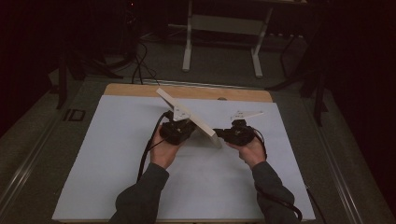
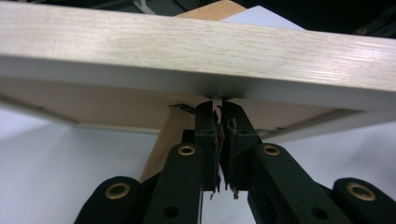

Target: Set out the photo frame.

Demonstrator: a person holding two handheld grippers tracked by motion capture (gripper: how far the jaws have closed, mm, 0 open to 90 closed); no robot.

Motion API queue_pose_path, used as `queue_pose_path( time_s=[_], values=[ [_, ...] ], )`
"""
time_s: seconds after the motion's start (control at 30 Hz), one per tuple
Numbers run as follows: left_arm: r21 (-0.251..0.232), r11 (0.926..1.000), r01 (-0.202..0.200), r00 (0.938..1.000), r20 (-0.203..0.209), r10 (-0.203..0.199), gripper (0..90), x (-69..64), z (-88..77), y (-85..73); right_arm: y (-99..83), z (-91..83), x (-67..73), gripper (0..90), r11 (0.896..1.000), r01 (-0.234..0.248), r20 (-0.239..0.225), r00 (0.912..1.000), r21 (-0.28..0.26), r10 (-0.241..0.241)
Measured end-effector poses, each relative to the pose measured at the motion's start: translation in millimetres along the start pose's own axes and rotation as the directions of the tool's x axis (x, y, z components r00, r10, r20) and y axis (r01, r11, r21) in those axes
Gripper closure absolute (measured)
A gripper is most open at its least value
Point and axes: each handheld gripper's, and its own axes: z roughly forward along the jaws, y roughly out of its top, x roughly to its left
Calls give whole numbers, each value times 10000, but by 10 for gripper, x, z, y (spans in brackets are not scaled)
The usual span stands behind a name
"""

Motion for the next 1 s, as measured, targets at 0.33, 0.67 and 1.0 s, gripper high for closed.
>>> queue_pose_path(
  time_s=[0.33,0.67,1.0],
  values=[
    [-20,10000,-30,9999,110,30,870,75,-8,5,-40,50,113,900,9985,475,-83,9988,275,-473],
    [251,9980,-575,9976,390,565,899,121,-14,28,-38,89,243,900,9945,949,-197,9954,432,-941],
    [160,9978,-643,9960,635,631,900,167,-14,23,-29,132,348,900,9914,1222,-247,9923,475,-1211]
  ],
)
